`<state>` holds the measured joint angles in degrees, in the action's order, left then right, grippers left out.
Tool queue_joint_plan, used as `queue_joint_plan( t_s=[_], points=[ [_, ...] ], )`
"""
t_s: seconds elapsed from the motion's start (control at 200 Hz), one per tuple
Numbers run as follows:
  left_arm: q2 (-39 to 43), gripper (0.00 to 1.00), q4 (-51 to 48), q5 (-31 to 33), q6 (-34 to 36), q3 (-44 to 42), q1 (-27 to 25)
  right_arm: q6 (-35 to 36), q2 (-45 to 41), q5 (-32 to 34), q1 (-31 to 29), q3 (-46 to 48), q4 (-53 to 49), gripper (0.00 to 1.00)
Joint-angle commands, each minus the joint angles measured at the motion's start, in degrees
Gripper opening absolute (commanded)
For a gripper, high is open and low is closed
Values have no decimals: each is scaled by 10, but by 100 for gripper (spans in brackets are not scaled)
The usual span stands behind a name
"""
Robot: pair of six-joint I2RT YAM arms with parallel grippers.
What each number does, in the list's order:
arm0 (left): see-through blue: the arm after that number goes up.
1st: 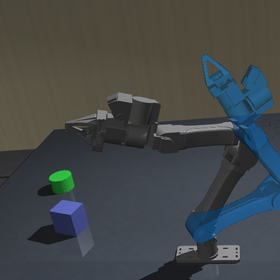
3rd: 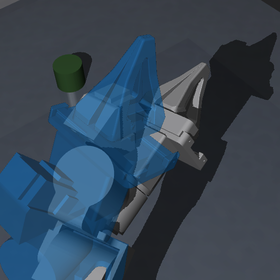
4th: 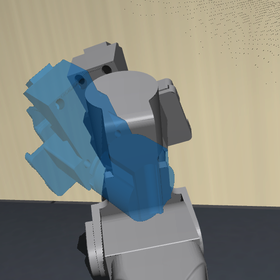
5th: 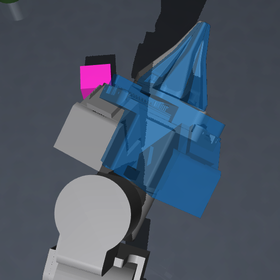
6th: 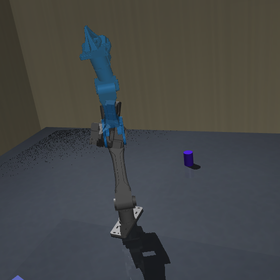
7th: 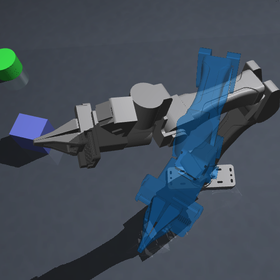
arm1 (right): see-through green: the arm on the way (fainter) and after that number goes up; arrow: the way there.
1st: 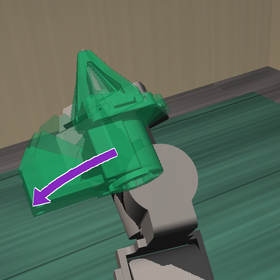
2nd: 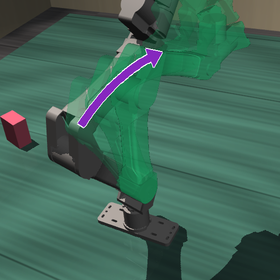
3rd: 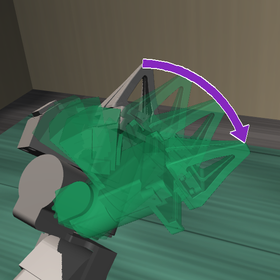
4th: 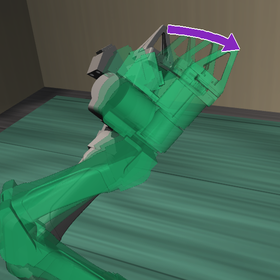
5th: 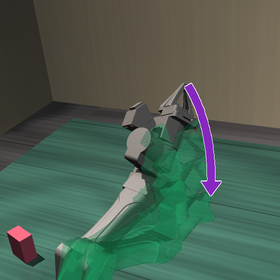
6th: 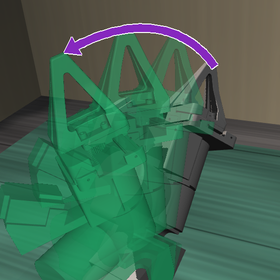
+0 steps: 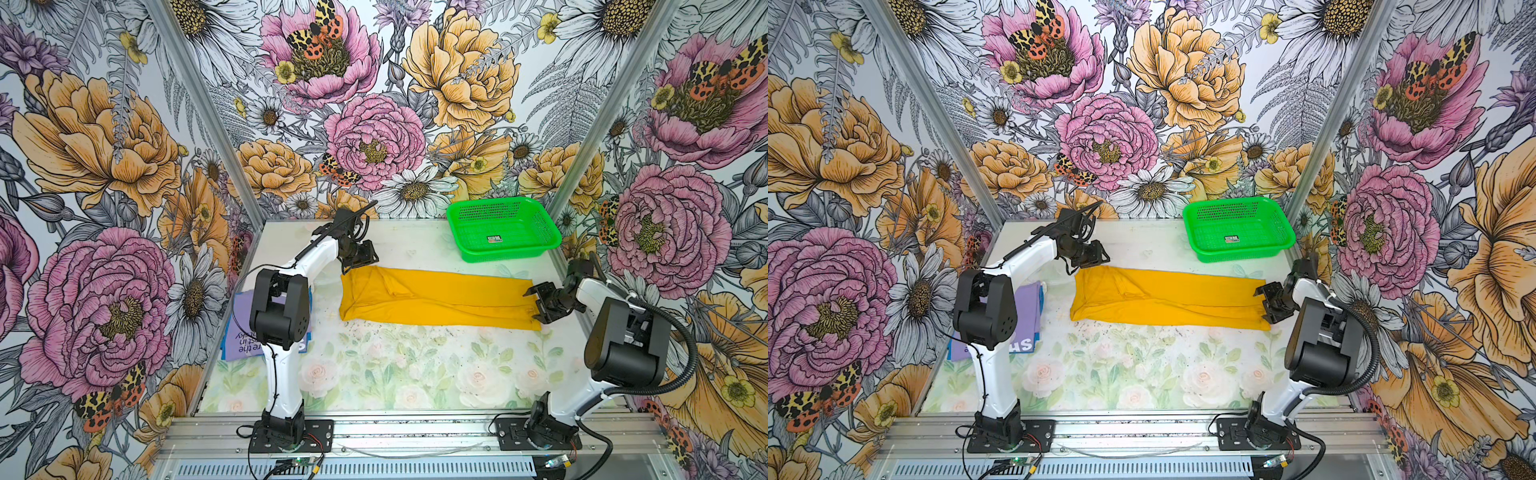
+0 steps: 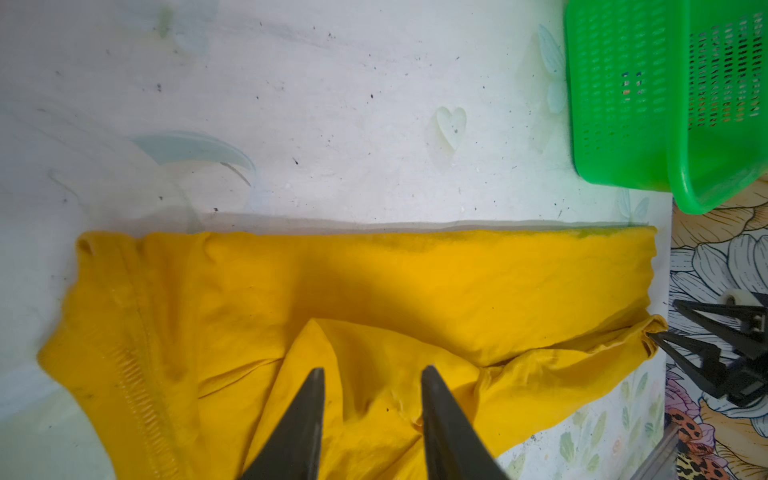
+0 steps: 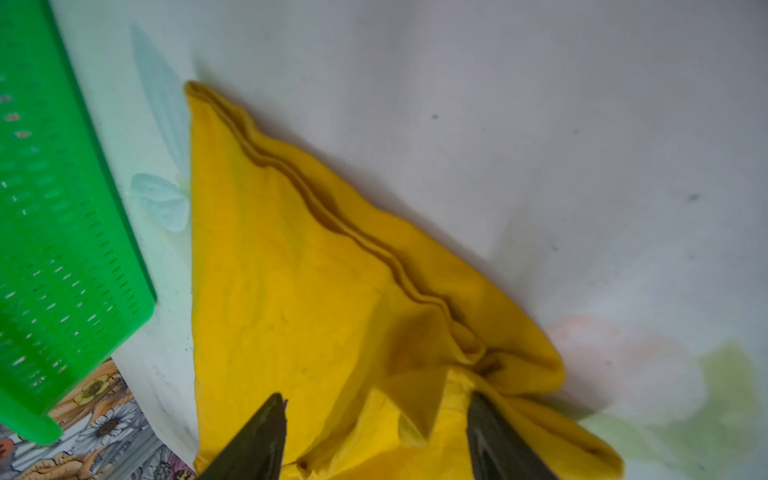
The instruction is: Fold and stack the t-shirts
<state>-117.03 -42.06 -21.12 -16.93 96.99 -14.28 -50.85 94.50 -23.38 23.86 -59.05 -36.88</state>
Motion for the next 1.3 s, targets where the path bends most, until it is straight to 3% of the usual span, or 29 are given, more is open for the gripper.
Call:
queue_joint_plan(
  t_s=[0.0, 0.155, 0.355, 0.565, 0.755, 0.921, 1.011, 1.211, 1.296],
  points=[
    [-6, 84, -3, -17, 6, 19, 12, 23, -53, 17, -2, -20, 13, 98],
    [55, 92, -1, 6, -9, -45, 18, 77, -72, 26, -5, -8, -1, 99],
    [187, 95, 43, 27, -54, -229, -3, 171, -40, 51, -45, -26, -42, 99],
    [288, 96, 89, 76, -128, -390, -25, 241, 19, 172, -112, -89, -102, 98],
    [315, 91, 99, 113, -153, -450, -35, 271, 81, 249, -126, -118, -135, 94],
    [302, 86, 100, 150, -146, -459, -34, 275, 117, 277, -125, -140, -144, 92],
    [279, 72, 104, 160, -142, -453, -30, 274, 135, 278, -126, -152, -146, 86],
    [201, 44, 112, 171, -131, -417, -28, 274, 162, 286, -133, -161, -163, 47],
    [172, 15, 114, 187, -136, -398, -25, 273, 159, 291, -144, -152, -173, 31]
  ],
)
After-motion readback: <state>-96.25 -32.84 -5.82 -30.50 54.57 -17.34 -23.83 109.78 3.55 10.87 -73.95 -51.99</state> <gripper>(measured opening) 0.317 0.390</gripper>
